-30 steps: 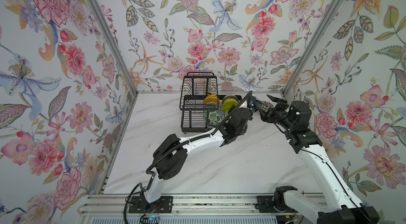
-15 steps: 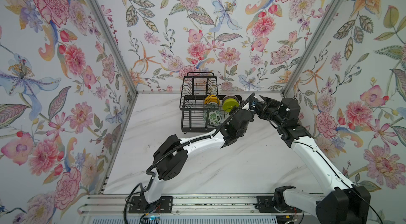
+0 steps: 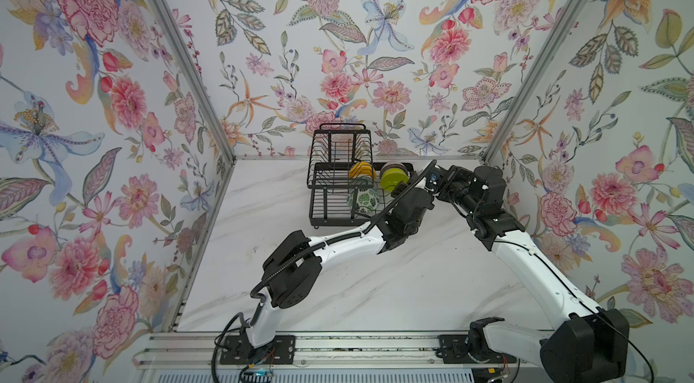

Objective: Load the bowls into the dish rack
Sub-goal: 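Raise the blue-grey bowl over the rack's lower tier with the right gripper, then lower the blue-grey bowl into slots beside the lime-green bowl while the left draws back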

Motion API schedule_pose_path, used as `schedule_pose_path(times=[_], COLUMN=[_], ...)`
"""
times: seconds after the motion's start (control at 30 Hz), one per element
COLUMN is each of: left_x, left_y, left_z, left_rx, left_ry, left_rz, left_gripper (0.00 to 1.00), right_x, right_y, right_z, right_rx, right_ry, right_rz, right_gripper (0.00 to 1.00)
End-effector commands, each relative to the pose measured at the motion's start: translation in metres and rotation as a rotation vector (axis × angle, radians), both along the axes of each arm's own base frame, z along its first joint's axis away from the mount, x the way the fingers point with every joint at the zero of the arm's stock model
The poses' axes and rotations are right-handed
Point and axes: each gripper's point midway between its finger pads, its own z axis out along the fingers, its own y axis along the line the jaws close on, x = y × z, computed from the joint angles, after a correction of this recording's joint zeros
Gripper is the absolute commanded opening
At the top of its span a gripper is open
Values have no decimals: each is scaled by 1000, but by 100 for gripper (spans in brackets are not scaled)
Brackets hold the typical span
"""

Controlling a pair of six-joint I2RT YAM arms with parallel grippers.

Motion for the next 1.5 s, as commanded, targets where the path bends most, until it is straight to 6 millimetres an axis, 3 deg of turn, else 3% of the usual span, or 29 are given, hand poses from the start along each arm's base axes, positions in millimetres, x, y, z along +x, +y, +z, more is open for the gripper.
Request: schedule_pose_path(times=[0.0,0.07,0.13,0.5,0.9,1.07,1.27,1.47], left_x=[-12,-12,-12,-17,-32,-41,-56,-71], left_y=[-4,-3,-1,8,24,29,41,55], left_z=[16,15,16,10,19,21,6,-26], left_rx=[-78,-80,-92,-151,-242,-282,-335,-437], left_ry=[-24,-21,-18,45,186,234,303,383], left_rz=[-6,-2,0,0,-68,-110,-142,-159], left_gripper=[0,0,7,52,99,99,99,99], right_x=[3,2,3,4,-1,-4,-3,1], right_y=[-14,-17,-18,-29,-46,-51,-43,-35], right_z=[28,32,36,69,82,85,83,53], right_rx=[81,80,87,130,146,128,79,-5], right_ry=[-93,-124,-156,-355,-519,-579,-614,-544], right_rz=[-99,-112,-113,-181,-261,-284,-243,-216], right_gripper=[0,0,0,0,0,0,0,0])
